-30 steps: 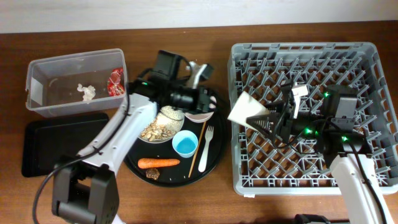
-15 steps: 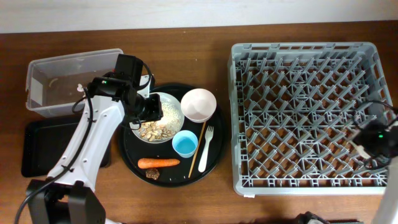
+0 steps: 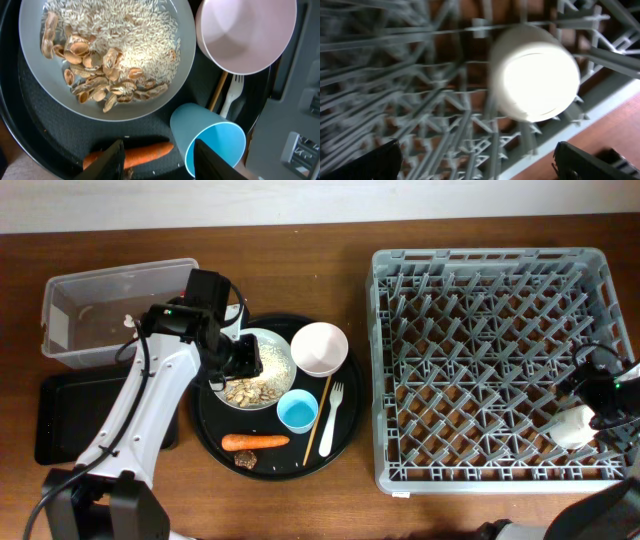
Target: Sort waste into correct bins and load items into the dishwasher rack
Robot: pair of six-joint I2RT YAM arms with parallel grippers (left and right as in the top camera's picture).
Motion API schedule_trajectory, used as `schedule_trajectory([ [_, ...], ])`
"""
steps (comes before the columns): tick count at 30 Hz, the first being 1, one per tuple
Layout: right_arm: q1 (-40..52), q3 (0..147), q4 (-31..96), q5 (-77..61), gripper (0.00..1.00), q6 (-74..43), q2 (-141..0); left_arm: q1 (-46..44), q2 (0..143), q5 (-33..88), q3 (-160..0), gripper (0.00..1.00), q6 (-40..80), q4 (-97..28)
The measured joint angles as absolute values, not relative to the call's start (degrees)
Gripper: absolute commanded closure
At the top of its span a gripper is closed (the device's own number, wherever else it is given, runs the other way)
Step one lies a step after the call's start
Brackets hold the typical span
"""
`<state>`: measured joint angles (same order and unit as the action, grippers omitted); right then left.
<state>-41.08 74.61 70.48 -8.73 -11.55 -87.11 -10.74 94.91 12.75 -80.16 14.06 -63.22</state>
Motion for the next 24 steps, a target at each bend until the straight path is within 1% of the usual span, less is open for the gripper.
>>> schedule_trajectory([
  [1, -39.4, 75.1, 71.7, -11.2, 0.0, -9.9, -85.2, -10.7, 94.9, 12.7, -80.2, 0.52, 14.1, -64.3],
  [2, -32.2, 75.4, 74.0, -15.8, 0.0, -6.6, -80.1, -11.1, 94.9, 12.6, -80.1, 0.51, 13.9, -66.6],
  [3, -28.5, 75.9, 75.0, -16.5, 0.0, -5.0, -78.3, -11.5, 94.9, 12.6, -80.0, 0.51, 13.9, -66.9],
  [4, -21.5, 76.0, 76.1, -17.5, 0.0, -3.1, -77.4, -13.2, 94.8, 12.4, -79.0, 0.49, 13.9, -67.1],
  [5, -16.9, 76.0, 76.3, -17.7, 0.0, -2.4, -77.4, -15.4, 94.8, 12.3, -77.5, 0.48, 13.9, -66.2],
  [7, -10.9, 76.0, 76.1, -17.5, 0.0, -1.2, -77.4, -19.0, 94.7, 12.4, -73.6, 0.48, 13.9, -62.8],
  [8, -10.1, 76.0, 76.1, -17.4, 0.0, -1.2, -77.4, -19.6, 94.6, 12.4, -72.3, 0.48, 13.9, -61.1],
  [9, -10.0, 76.0, 76.2, -17.4, 0.0, -1.1, -77.4, -19.8, 94.7, 12.3, -70.8, 0.52, 13.9, -59.3],
  [11, -10.0, 76.0, 76.1, -17.4, 0.0, -1.0, -77.4, -19.9, 95.6, 12.3, -69.0, 0.71, 13.8, -57.2],
  [12, -10.0, 76.0, 76.1, -17.4, 0.0, -1.0, -77.4, -19.9, 97.1, 12.4, -68.2, 0.93, 13.9, -56.0],
  [13, -10.0, 76.0, 76.1, -17.4, 0.0, -1.0, -77.4, -19.9, 97.5, 12.4, -67.9, 1.0, 14.1, -55.6],
  [16, -10.0, 76.0, 76.1, -17.4, 0.0, -1.0, -77.4, -19.9, 97.8, 13.1, -67.8, 1.0, 14.1, -54.1],
  [19, -10.0, 76.0, 76.1, -16.5, 0.01, -1.0, -77.4, -19.6, 97.8, 17.5, -68.2, 1.0, 14.1, -53.5],
  [20, -10.0, 76.0, 75.1, -15.7, 0.01, -0.9, -77.4, -18.3, 97.7, 20.4, -69.2, 1.0, 14.0, -53.8],
  [21, -10.0, 76.0, 74.6, -15.7, 0.02, -0.8, -77.4, -14.5, 97.5, 27.3, -72.0, 1.0, 13.9, -51.2],
  [22, -9.4, 76.1, 70.6, -19.5, 0.01, 2.3, -77.4, -11.9, 97.1, 35.2, -72.3, 1.0, 13.8, -44.1],
  [23, -8.0, 76.1, 69.5, -25.5, 0.01, 6.7, -77.7, -9.9, 96.8, 51.2, -73.7, 1.0, 13.9, -34.0],
  [24, -6.8, 76.1, 68.6, -32.2, 0.01, 10.8, -78.0, -9.9, 96.5, 56.4, -73.3, 1.0, 15.0, -29.7],
])
